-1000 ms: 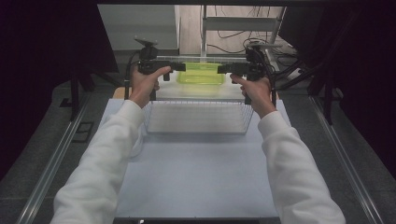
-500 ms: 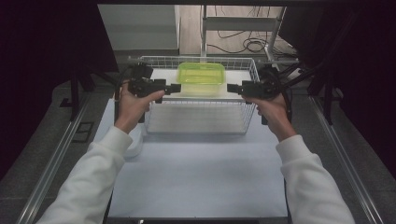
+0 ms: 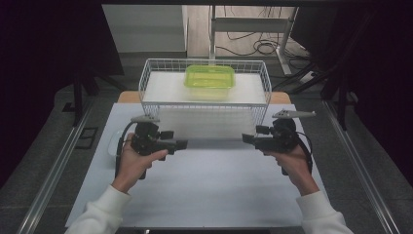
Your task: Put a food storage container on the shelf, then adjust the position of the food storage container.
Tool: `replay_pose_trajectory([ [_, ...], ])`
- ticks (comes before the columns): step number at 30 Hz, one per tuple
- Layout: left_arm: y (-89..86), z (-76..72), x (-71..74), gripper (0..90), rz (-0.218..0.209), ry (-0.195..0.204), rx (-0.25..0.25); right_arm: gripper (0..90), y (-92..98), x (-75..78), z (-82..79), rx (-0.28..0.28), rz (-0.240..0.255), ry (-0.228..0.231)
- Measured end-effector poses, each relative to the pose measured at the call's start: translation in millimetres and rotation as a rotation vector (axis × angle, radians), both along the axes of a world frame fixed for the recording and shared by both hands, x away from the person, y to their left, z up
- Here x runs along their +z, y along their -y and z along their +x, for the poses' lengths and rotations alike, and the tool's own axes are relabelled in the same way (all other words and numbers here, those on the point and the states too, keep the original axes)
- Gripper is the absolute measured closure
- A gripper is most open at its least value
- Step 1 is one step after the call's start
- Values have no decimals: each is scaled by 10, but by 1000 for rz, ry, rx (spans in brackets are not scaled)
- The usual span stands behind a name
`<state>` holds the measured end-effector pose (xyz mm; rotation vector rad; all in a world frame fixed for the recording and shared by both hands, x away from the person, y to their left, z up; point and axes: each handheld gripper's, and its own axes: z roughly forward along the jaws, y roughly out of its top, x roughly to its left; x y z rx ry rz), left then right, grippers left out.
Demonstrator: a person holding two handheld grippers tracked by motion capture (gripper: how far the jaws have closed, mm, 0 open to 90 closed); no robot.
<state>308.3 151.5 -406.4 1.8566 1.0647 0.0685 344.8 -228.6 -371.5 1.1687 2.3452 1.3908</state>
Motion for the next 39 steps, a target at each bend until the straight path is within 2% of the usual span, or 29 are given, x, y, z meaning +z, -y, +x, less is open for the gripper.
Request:
replay_pose_trajectory([
  [3, -33, -54, -233, 293, 5, -55, -12, 295, 13, -170, -78, 19, -9, -37],
  [6, -41, -95, -383, 300, 21, -79, -6, 304, 12, -352, -131, 28, -18, -82],
  [12, -36, -152, -550, 308, 63, -125, -3, 308, 16, -666, -173, 28, -42, -139],
  [15, -32, -145, -630, 316, 81, -155, 2, 309, 31, -754, -183, 34, -68, -155],
  [24, -24, -145, -647, 323, 115, -153, 17, 313, 98, -756, -213, 35, -59, -149],
  [28, -44, -155, -619, 311, 106, -143, 32, 312, 96, -777, -229, 35, -70, -148],
  [34, -92, -141, -536, 310, 118, -122, 44, 310, 98, -775, -247, 30, -80, -140],
  [39, -243, -115, -414, 311, 118, -97, 74, 309, 93, -805, -248, 27, -85, -149],
])
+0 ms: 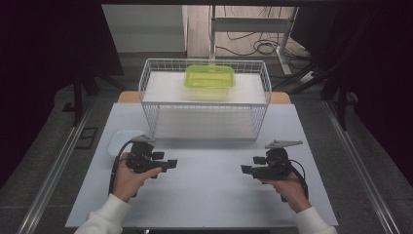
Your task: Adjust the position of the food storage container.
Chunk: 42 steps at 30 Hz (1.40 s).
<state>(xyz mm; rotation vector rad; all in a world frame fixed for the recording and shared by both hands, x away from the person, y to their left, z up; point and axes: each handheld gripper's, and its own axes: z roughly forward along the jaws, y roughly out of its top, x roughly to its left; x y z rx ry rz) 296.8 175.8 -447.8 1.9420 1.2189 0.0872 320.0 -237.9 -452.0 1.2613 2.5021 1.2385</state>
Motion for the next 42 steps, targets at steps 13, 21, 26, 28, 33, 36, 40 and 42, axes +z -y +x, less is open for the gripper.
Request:
replay_pose_trajectory([
  [13, -709, 311, 266, 323, 82, 1, 121, 309, -36, -40, 30, 4, -20, -15],
  [21, -1119, 633, 238, 324, 157, -38, 209, 309, -27, -40, 48, 1, 4, -43],
  [26, -1342, 825, 167, 341, 222, -82, 256, 308, -20, -36, 49, -9, 18, -55],
  [28, -1425, 872, 129, 365, 221, -108, 274, 308, -19, -38, 46, -9, 19, -57],
  [33, -1554, 938, 71, 546, 254, -140, 302, 306, -4, -55, 52, -13, 14, -56],
  [36, -1610, 965, 61, 673, 259, -153, 321, 306, -3, -62, 54, -16, 12, -58],
  [40, -1675, 1003, 15, 855, 284, -190, 341, 306, -18, -75, 56, -12, 2, -56],
  [42, -1706, 1018, -22, 896, 316, -204, 353, 306, -18, -78, 58, -12, -3, -55],
])
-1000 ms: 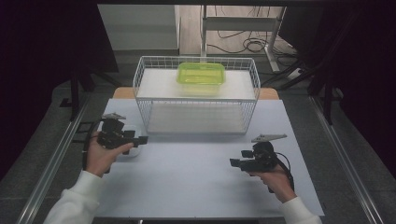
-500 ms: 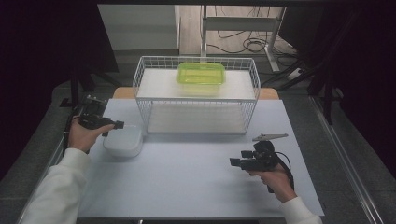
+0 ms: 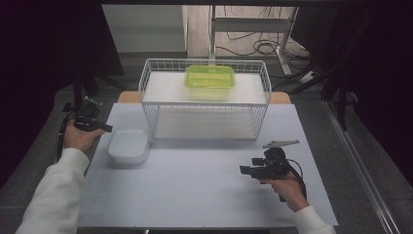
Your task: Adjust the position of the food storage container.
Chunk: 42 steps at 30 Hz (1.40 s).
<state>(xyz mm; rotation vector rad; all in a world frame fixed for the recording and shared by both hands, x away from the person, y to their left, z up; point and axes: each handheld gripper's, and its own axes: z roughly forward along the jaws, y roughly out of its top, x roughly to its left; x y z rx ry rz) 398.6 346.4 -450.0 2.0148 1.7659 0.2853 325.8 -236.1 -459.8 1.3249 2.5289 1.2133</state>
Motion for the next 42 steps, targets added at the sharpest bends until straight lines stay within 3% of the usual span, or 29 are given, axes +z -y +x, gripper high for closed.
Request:
replay_pose_trajectory([
  [4, -79, 24, -86, 900, 35, -36, 31, 306, 11, -12, 6, -5, -4, -3],
  [8, -115, 41, -196, 900, 53, -75, 27, 305, 13, -24, 13, -8, -7, -5],
  [12, -97, 48, -304, 900, 11, -86, 3, 304, 8, -34, 20, -14, -20, -5],
  [14, -77, 64, -343, 900, 30, -95, -4, 304, 6, -35, 19, -14, -21, -6],
  [27, 22, 114, -367, 900, 27, -99, -76, 304, 12, -41, 24, -14, -26, -7],
  [42, 347, 32, -369, 900, -6, -70, -169, 303, 7, -41, 23, -12, -23, -7],
])
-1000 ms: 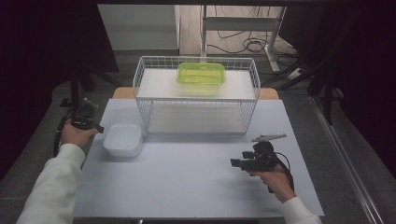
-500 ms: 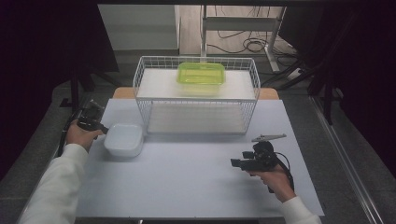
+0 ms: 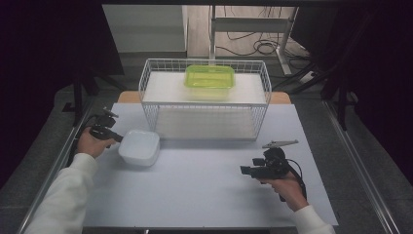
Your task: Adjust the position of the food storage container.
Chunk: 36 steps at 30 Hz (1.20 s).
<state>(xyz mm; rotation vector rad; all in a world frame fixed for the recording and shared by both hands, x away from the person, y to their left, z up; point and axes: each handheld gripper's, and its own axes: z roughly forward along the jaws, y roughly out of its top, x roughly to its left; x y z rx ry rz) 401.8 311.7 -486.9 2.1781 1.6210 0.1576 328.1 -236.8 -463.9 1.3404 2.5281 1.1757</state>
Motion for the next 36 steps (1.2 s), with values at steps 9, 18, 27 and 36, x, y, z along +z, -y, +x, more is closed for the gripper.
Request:
replay_pose_trajectory([
  [9, 225, -91, 18, 900, -27, 20, -52, 303, -5, 12, -4, 2, 4, 6],
  [18, 504, -158, 18, 900, -101, 25, -113, 303, -10, 17, -6, 6, 4, 5],
  [27, 808, -291, 11, 900, -147, 27, -167, 300, -11, 15, -3, 6, 2, 5],
  [36, 1052, -415, -17, 900, -188, 14, -212, 299, -40, 16, -11, 11, 1, 4],
])
